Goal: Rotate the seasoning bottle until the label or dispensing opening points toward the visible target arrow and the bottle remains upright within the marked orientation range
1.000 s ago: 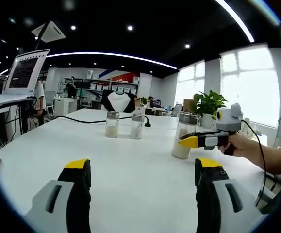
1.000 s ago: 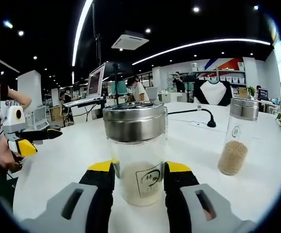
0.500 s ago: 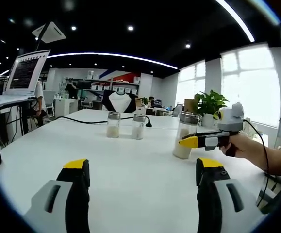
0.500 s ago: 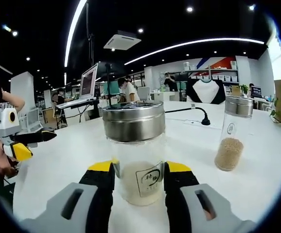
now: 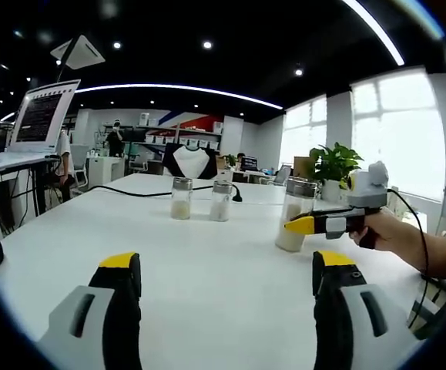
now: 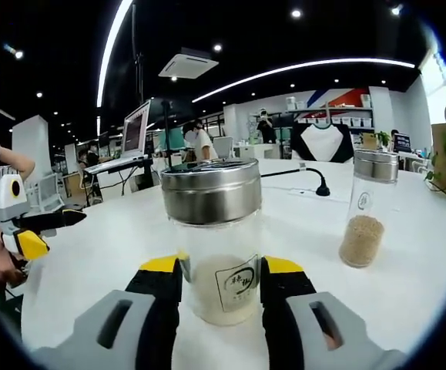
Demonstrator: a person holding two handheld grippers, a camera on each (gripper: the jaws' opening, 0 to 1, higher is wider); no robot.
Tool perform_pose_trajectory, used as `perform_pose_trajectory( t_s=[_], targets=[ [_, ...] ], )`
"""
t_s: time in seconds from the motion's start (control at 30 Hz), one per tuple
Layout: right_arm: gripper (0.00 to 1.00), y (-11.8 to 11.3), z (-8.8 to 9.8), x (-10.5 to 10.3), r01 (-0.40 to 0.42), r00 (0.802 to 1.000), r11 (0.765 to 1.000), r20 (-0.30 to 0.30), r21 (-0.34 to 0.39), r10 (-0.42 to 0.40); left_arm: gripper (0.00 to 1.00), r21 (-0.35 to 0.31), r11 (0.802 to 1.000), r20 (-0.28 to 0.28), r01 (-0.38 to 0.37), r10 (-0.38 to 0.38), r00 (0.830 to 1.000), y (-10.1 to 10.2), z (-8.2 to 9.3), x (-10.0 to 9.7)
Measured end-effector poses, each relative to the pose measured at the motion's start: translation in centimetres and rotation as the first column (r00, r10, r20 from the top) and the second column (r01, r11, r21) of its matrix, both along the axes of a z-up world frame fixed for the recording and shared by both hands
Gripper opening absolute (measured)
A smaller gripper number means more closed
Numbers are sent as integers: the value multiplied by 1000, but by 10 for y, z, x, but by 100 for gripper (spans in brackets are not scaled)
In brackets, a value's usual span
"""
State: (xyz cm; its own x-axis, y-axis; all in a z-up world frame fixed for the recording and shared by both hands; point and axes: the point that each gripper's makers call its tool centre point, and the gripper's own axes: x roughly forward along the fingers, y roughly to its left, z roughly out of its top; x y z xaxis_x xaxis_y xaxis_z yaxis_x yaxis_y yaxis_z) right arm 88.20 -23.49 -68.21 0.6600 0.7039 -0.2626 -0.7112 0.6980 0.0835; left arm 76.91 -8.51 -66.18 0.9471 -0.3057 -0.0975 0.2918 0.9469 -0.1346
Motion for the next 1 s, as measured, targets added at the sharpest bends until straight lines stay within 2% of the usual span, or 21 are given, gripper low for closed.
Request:
perform_pose_trajectory(
  t_s=[0.27,0.3,0.43,0.7,1.0],
  targets=[
    [40,0,0,0,-10,1000,1000,-1,-5,10,97,0,1000,-1,3,-3,1000,-1,0,0],
    [41,0,0,1,-13,1000,1000,-15,2,14,97,-1,1000,-2,3,-3,1000,-1,0,0],
    [53,-2,2,4,1,1000,1000,4,6,-1,97,-1,1000,0,2,-2,1000,0,0,0],
    [53,-3,6,1,-25,999,1000,20,10,25,97,-2,1000,-1,5,-5,1000,-1,0,0],
    [54,-2,17,-4,-109,993,994,49,6,108,98,5,1000,1,0,0,1000,1,0,0]
  ],
)
